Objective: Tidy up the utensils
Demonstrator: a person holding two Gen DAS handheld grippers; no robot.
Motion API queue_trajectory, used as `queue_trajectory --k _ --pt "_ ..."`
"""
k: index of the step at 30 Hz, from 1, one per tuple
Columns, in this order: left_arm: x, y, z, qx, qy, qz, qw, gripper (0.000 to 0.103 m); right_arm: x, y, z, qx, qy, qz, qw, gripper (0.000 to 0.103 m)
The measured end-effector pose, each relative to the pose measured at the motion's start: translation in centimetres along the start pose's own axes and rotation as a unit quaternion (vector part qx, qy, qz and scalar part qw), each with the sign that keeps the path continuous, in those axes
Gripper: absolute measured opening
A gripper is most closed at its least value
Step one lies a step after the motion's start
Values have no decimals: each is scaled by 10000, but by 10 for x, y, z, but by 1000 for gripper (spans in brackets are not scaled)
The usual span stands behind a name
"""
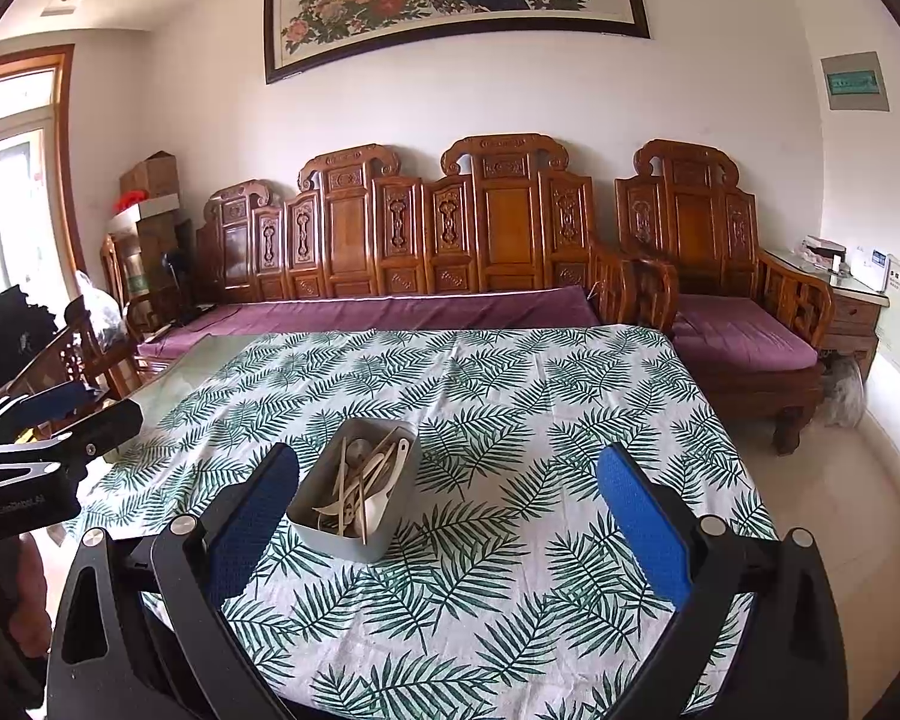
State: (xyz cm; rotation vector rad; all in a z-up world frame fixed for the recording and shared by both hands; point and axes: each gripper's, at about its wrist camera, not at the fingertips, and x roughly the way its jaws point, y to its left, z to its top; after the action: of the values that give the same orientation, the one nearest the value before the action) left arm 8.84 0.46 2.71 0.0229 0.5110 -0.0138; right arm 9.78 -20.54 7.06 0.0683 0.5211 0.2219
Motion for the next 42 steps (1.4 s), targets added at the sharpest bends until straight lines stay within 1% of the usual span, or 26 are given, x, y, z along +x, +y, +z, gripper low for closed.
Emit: queue_trajectory --k 15,42 --pt "-7 -1 1 -9 -78 -30 10000 95 -2 -2 0 2 -37 -18 10000 100" --pt "-8 -2 4 -19 -87 -39 10000 95 -3 -3 2 14 -40 -9 10000 100"
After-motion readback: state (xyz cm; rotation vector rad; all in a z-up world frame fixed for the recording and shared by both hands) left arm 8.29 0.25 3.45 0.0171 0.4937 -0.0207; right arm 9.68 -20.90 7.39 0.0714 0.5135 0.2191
